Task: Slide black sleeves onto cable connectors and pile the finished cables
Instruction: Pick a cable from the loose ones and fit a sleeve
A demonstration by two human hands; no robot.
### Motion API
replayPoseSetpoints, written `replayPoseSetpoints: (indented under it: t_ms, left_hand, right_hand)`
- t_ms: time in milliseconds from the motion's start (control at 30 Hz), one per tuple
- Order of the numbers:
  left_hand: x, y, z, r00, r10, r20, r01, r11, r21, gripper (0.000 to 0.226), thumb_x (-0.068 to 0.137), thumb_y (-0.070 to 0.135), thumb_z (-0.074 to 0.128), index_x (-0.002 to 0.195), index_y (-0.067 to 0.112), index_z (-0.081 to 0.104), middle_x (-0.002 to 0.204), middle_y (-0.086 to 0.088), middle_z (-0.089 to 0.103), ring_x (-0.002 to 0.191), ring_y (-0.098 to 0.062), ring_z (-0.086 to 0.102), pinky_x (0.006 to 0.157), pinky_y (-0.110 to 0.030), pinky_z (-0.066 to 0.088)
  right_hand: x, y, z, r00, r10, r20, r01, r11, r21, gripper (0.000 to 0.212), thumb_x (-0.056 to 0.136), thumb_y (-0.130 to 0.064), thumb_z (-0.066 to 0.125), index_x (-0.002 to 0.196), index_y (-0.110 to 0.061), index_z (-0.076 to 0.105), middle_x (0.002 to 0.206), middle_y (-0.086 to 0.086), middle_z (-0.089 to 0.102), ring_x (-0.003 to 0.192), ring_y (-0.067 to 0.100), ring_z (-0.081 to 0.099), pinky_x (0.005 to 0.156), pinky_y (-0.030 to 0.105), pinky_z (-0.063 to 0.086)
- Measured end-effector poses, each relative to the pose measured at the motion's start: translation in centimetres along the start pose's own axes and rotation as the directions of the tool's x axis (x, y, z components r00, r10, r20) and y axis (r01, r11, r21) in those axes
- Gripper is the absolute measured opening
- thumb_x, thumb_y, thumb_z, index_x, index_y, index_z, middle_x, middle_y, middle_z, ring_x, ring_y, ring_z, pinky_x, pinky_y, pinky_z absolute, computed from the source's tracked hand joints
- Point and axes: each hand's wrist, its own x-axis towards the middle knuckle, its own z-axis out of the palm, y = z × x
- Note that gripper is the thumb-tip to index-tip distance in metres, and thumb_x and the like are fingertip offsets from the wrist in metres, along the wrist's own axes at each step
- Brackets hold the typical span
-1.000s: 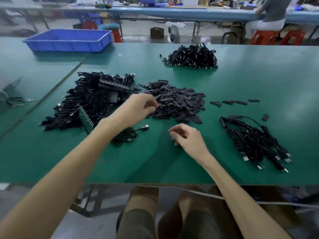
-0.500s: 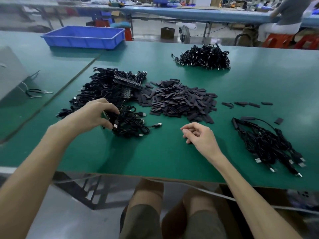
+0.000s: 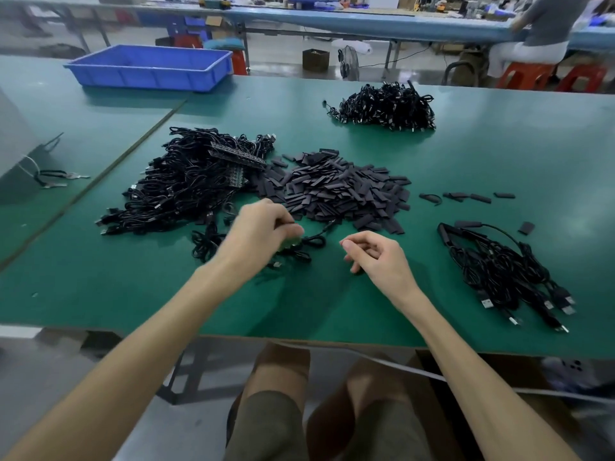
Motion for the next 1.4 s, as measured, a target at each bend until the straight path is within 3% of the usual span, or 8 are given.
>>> replayPoseSetpoints:
  t_ms: [133, 233, 333, 467, 600, 767, 1100, 1400]
  left_hand:
    - [-0.1, 1.5, 3.0, 0.987, 0.031, 0.159, -0.029, 0.999, -0.012, 0.006, 0.095, 0.017, 0.07, 0.097, 0.019, 0.075, 0.098, 0.005, 0.062, 0.091, -0.012, 0.059, 0.078, -0.022, 0.043]
    - [0.1, 2.2, 3.8, 0.976, 0.03, 0.216, -0.028, 1.0, -0.012, 0.015, 0.095, 0.011, 0.069, 0.108, 0.018, 0.07, 0.1, 0.004, 0.065, 0.093, -0.014, 0.061, 0.083, -0.027, 0.05]
    - [0.2, 2.3, 3.9, 0.973, 0.013, 0.231, -0.002, 0.999, -0.052, 0.018, 0.093, 0.009, 0.071, 0.107, 0.019, 0.065, 0.094, 0.01, 0.066, 0.089, -0.005, 0.063, 0.077, -0.02, 0.051]
    - [-0.1, 2.2, 4.2, 0.981, 0.031, 0.189, -0.032, 0.999, 0.005, 0.011, 0.093, 0.018, 0.073, 0.101, 0.021, 0.068, 0.089, 0.012, 0.067, 0.085, -0.002, 0.062, 0.077, -0.023, 0.051]
    - [-0.5, 2.0, 4.9, 0.991, 0.03, 0.132, -0.033, 0.999, 0.024, 0.011, 0.091, 0.022, 0.075, 0.101, 0.018, 0.072, 0.087, 0.008, 0.07, 0.083, -0.006, 0.064, 0.079, -0.025, 0.053]
    - [-0.4, 2.2, 5.6, 0.995, -0.045, 0.092, 0.048, 0.998, -0.03, 0.011, 0.088, 0.02, 0.078, 0.098, 0.019, 0.074, 0.086, 0.007, 0.071, 0.079, 0.0, 0.063, 0.07, -0.015, 0.048]
    - [-0.6, 2.9, 6.8, 0.99, -0.137, 0.033, 0.138, 0.99, -0.03, 0.007, 0.088, 0.022, 0.075, 0.094, 0.022, 0.072, 0.092, 0.004, 0.071, 0.085, -0.01, 0.067, 0.076, -0.025, 0.054]
    - [-0.9, 4.0, 6.9, 0.986, -0.168, 0.01, 0.168, 0.986, 0.0, 0.007, 0.088, 0.021, 0.072, 0.095, 0.022, 0.072, 0.095, 0.0, 0.072, 0.089, -0.02, 0.068, 0.081, -0.036, 0.057]
  right_hand:
    - [0.0, -0.3, -0.1, 0.999, -0.023, 0.04, 0.021, 0.998, 0.052, 0.008, 0.092, -0.022, 0.078, 0.099, -0.019, 0.078, 0.09, 0.004, 0.076, 0.079, 0.022, 0.072, 0.073, 0.035, 0.06]
    - [0.1, -0.2, -0.1, 0.994, -0.05, 0.093, 0.048, 0.999, 0.023, 0.012, 0.088, -0.023, 0.083, 0.098, -0.025, 0.078, 0.092, -0.007, 0.077, 0.076, 0.008, 0.066, 0.076, 0.033, 0.057]
    - [0.2, -0.1, -0.2, 0.991, -0.053, 0.12, 0.055, 0.998, -0.015, 0.017, 0.085, -0.024, 0.086, 0.095, -0.032, 0.076, 0.09, -0.015, 0.076, 0.076, 0.004, 0.064, 0.077, 0.03, 0.056]
    - [0.3, 0.3, -0.1, 0.993, -0.037, 0.116, 0.039, 0.999, -0.015, 0.018, 0.085, -0.019, 0.085, 0.089, -0.033, 0.075, 0.082, -0.012, 0.076, 0.076, 0.014, 0.066, 0.077, 0.037, 0.057]
    - [0.2, 0.5, 0.2, 0.991, -0.066, 0.116, 0.07, 0.997, -0.039, 0.017, 0.086, -0.018, 0.085, 0.086, -0.03, 0.072, 0.077, -0.01, 0.073, 0.071, 0.006, 0.065, 0.071, 0.028, 0.055]
    - [0.3, 0.5, 0.1, 0.99, -0.073, 0.121, 0.076, 0.997, -0.022, 0.017, 0.086, -0.014, 0.084, 0.089, -0.019, 0.069, 0.076, -0.007, 0.072, 0.064, 0.01, 0.063, 0.067, 0.032, 0.056]
    - [0.3, 0.5, -0.1, 0.991, -0.015, 0.133, 0.02, 0.999, -0.035, 0.019, 0.087, -0.013, 0.082, 0.086, -0.015, 0.064, 0.076, -0.006, 0.068, 0.066, 0.005, 0.059, 0.069, 0.032, 0.053]
    - [0.0, 0.3, -0.2, 0.994, -0.005, 0.106, 0.009, 0.999, -0.043, 0.019, 0.088, -0.014, 0.082, 0.087, -0.013, 0.064, 0.082, 0.008, 0.071, 0.071, 0.011, 0.059, 0.071, 0.04, 0.053]
